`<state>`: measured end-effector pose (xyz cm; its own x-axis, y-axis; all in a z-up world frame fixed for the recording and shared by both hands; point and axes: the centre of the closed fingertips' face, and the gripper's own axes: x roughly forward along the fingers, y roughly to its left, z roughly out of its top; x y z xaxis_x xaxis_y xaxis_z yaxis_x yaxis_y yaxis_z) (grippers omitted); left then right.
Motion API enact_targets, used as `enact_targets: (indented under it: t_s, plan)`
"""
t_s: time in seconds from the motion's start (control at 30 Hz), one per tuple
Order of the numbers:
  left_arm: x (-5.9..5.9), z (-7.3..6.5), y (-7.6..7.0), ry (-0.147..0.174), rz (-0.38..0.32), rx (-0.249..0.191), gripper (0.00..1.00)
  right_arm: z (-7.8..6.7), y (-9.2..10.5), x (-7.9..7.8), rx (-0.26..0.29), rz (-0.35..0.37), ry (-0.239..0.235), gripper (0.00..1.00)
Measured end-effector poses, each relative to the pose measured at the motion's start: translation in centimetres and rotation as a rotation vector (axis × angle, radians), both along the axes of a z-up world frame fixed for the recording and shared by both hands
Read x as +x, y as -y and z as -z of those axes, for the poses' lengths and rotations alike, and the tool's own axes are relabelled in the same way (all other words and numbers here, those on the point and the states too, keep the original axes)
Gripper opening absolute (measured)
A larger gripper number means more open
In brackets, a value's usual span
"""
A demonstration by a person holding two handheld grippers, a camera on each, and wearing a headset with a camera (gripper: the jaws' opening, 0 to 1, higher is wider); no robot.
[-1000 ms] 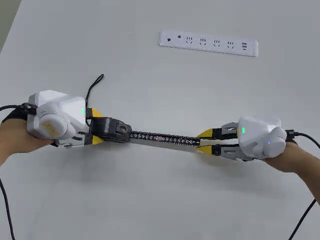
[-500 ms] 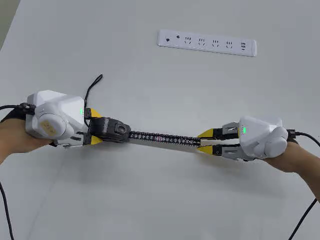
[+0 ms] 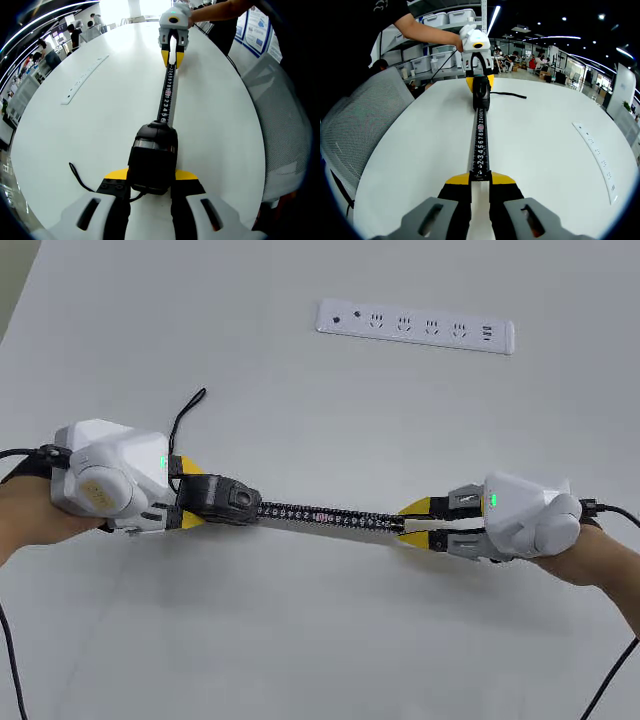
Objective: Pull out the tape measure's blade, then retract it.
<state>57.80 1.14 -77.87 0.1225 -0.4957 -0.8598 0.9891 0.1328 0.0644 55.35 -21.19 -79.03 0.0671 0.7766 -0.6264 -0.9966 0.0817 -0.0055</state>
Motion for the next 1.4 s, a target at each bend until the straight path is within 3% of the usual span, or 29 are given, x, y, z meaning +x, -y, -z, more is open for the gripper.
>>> enact_targets:
  t_s: [1.4]
  plan:
    - [0.0,0.0,0.0,-0.003,-0.002,0.010,0.26,-0.5,2.5,0.0,-0.014,0.018,-0.005,0.11]
